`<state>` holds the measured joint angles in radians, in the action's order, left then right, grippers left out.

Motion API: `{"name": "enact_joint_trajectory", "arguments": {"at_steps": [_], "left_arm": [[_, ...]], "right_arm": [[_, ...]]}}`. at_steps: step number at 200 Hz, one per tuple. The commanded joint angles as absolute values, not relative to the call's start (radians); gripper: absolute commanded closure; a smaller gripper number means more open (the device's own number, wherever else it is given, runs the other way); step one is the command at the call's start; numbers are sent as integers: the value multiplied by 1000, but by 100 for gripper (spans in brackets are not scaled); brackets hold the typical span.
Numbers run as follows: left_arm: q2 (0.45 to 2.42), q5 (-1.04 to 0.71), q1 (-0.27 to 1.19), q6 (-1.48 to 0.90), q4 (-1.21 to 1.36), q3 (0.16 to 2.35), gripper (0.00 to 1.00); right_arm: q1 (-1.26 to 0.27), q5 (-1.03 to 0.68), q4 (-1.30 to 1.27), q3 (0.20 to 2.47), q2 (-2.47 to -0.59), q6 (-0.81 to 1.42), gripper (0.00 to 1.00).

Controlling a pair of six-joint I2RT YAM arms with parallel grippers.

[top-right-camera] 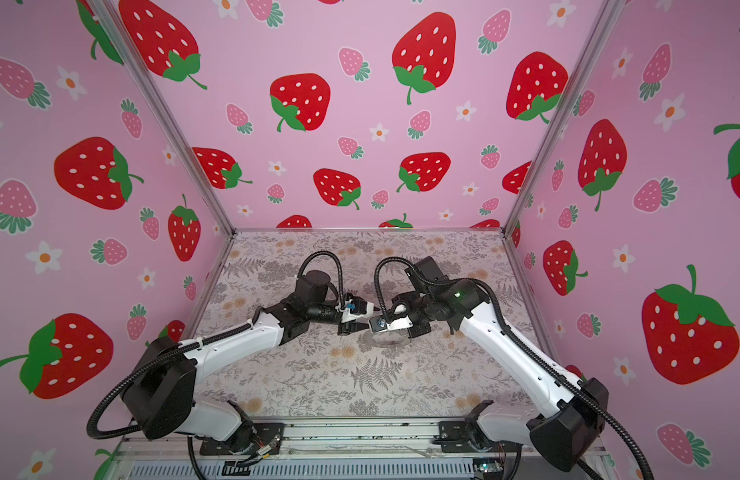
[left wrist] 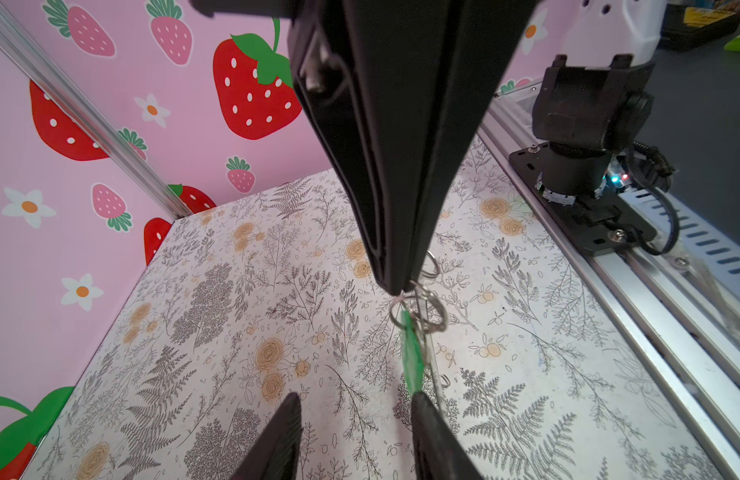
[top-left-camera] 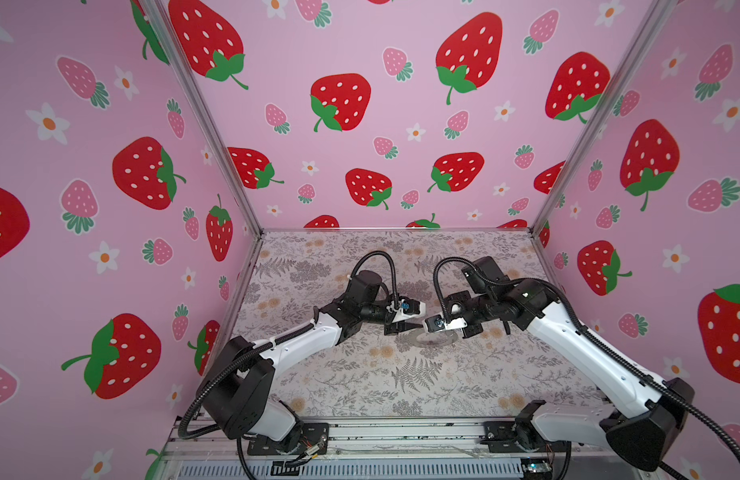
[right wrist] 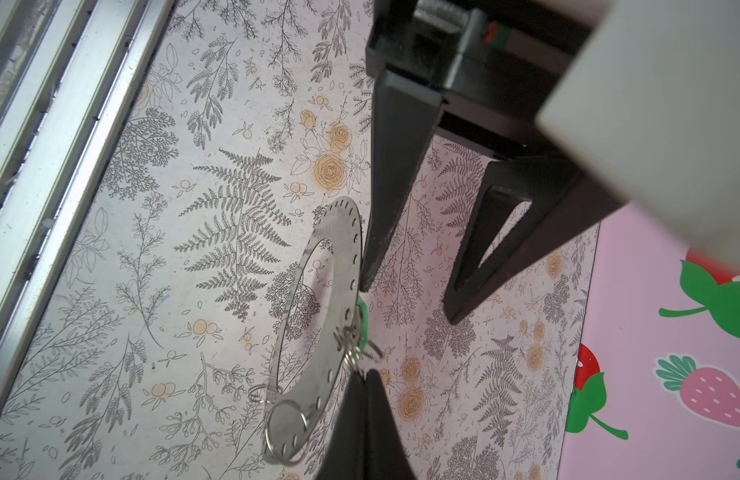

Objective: Put the keys on the keyring

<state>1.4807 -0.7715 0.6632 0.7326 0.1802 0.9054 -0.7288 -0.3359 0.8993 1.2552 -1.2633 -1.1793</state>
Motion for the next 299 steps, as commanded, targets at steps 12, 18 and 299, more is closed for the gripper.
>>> {"name": "enact_joint_trajectory", "arguments": {"at_steps": [12,18,299], "left_arm": [[1482,-834,669,746,141,921,54],[1484,-838,669,748,129,924,54],[1522,-751,689,664,261,918,70]], "right_arm": [[-723,-348,871,1254,-1267,-1190,100],[-723,-343,868,1254,-1268,-1192,100],[-721,-320,786,1232,-1264,-1167,100]]}}
